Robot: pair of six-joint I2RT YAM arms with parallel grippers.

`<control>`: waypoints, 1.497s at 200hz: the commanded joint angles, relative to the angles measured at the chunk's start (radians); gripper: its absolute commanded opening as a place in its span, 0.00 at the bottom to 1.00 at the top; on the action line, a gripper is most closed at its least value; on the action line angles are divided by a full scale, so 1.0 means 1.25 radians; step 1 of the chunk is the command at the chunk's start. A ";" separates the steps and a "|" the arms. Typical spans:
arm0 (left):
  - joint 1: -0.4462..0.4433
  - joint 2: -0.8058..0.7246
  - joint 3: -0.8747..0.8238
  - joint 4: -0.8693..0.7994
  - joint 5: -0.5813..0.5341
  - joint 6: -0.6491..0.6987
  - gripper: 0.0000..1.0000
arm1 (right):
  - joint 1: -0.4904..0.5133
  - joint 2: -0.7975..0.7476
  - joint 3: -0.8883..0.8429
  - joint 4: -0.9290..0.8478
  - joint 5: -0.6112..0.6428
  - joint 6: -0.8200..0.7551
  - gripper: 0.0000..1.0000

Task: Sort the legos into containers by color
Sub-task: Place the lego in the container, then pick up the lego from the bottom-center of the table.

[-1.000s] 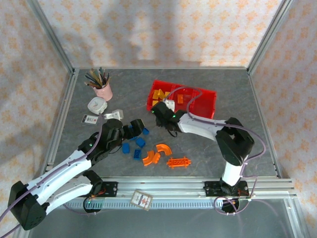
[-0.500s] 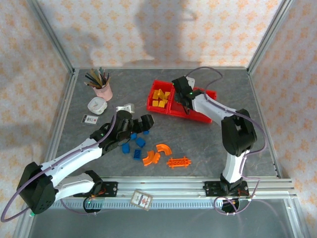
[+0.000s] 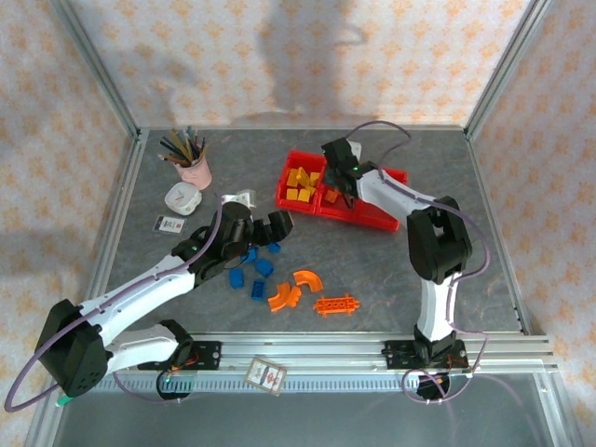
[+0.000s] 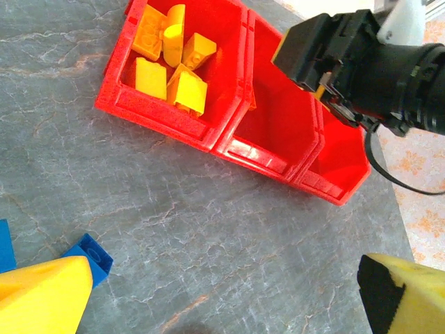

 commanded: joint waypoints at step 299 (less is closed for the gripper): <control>0.009 -0.353 -0.167 -0.151 -0.094 -0.094 0.99 | 0.448 -0.350 -0.544 -0.032 -0.119 0.059 0.71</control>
